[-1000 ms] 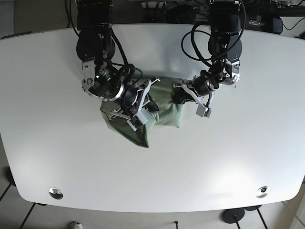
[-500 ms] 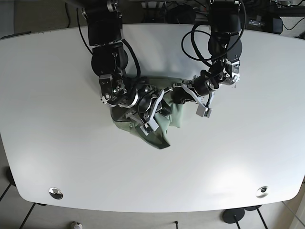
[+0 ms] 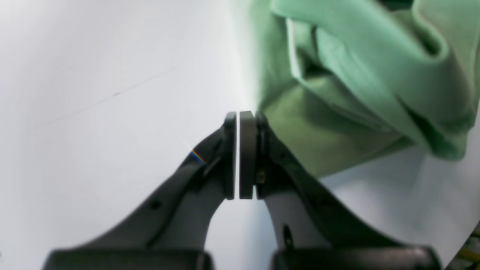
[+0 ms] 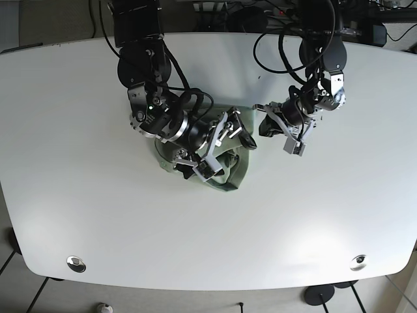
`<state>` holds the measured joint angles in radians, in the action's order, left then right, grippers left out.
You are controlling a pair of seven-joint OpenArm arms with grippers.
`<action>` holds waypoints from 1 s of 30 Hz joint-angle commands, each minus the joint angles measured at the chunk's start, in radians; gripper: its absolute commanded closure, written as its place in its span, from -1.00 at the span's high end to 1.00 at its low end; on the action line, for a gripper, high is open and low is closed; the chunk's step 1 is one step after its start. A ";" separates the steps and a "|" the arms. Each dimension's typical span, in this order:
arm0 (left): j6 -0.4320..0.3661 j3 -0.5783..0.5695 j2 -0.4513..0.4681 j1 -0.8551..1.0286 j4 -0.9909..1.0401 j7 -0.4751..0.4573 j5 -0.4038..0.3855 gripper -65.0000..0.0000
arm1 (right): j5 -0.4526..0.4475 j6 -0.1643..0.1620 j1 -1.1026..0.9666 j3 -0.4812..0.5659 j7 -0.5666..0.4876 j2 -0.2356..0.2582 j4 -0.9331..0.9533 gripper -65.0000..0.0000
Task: Fold the T-shirt properly
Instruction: 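Grip both strip ends and fold them together into a bundle, then tuck and press the polo bundle with both grippers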
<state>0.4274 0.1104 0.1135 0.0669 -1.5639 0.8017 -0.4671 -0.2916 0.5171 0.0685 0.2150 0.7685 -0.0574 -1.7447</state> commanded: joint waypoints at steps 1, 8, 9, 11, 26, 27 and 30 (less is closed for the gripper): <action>0.008 0.024 0.030 0.014 -0.074 -0.011 -0.019 -1.00 | -0.013 0.008 -0.003 0.001 -0.025 0.004 -0.022 0.73; 0.008 0.180 0.124 0.098 -0.117 -0.011 -0.017 -1.00 | -0.004 0.011 0.054 0.077 -0.025 0.009 0.071 0.73; 0.008 0.182 0.133 0.101 -0.117 -0.011 -0.017 -1.00 | -0.004 0.011 0.070 0.096 -0.025 0.009 0.098 0.72; 0.008 0.185 0.136 0.113 -0.112 -0.014 -0.017 -1.00 | -0.002 0.007 0.100 0.131 -0.028 0.023 0.153 0.64; 0.008 0.185 0.131 0.132 -0.119 -0.015 -0.017 -1.00 | -0.007 -0.001 0.083 0.154 -0.025 0.052 0.088 -0.95; 0.008 0.185 0.131 0.132 -0.119 -0.015 -0.017 -1.00 | -0.005 -0.001 0.075 0.154 -0.020 0.040 0.061 -0.95; 0.008 0.185 0.131 0.133 -0.120 -0.015 -0.017 -1.00 | -0.005 -0.001 0.070 0.159 0.056 -0.015 0.027 -0.95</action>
<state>0.4313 0.2920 0.2352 0.2054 -1.6623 0.8066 -0.4709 -0.2760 0.5144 0.1188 0.3744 0.8509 -0.0624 -1.6924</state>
